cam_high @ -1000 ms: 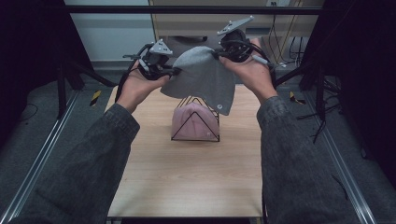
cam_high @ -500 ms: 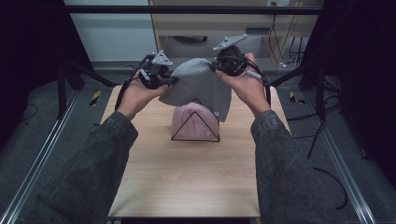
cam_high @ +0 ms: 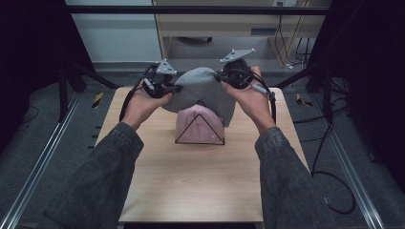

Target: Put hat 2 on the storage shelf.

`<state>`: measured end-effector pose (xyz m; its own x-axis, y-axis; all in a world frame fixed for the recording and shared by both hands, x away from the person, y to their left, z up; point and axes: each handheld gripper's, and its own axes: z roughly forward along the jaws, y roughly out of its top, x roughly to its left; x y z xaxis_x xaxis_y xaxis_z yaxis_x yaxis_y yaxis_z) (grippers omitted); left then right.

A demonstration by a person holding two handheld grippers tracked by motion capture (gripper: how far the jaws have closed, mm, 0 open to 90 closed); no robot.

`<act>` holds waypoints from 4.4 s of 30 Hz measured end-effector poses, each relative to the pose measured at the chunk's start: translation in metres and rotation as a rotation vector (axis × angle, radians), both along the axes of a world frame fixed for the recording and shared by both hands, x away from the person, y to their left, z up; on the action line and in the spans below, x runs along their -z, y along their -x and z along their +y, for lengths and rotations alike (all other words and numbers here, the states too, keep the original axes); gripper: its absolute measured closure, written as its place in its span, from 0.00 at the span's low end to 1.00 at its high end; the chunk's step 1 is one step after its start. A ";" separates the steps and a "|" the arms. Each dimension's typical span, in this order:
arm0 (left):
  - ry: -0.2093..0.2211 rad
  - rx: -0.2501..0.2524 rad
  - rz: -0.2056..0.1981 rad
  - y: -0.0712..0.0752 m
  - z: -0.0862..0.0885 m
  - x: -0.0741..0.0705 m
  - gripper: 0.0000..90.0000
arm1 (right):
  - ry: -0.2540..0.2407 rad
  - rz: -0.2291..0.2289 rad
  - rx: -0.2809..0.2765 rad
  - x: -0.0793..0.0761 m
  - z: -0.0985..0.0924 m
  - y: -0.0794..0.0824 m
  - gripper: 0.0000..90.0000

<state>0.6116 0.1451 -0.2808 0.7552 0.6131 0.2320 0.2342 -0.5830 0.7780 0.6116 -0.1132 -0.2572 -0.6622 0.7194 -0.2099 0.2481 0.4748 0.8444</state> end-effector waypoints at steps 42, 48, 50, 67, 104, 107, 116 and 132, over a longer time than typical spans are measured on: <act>-0.026 -0.034 0.067 0.003 0.002 0.071 0.96 | 0.027 0.107 0.000 0.065 0.013 -0.006 0.95; -0.003 -0.040 0.073 0.005 0.002 0.075 0.96 | 0.031 0.110 -0.004 0.067 0.016 -0.005 0.95; -0.007 -0.045 0.073 0.006 0.002 0.076 0.96 | 0.031 0.111 -0.002 0.067 0.016 -0.004 0.95; -0.010 -0.062 0.090 0.005 0.009 0.083 0.96 | 0.037 0.118 -0.013 0.070 0.023 -0.003 0.89; 0.013 -0.116 0.060 0.028 0.037 0.080 0.81 | -0.054 0.110 0.048 0.072 -0.017 0.030 0.66; 0.005 -0.125 0.045 0.031 0.042 0.078 0.77 | -0.056 0.107 0.053 0.072 -0.019 0.032 0.63; 0.003 -0.140 0.026 0.046 0.048 0.068 0.57 | -0.037 0.093 0.058 0.069 -0.022 0.041 0.54; -0.001 -0.104 0.046 0.092 0.053 0.070 0.15 | -0.068 0.041 0.098 0.069 -0.036 0.074 0.19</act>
<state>0.5197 0.1985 -0.3511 0.6972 0.6888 0.1988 0.3295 -0.5541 0.7645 0.5378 -0.1487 -0.3257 -0.5948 0.7928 -0.1329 0.3252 0.3885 0.8622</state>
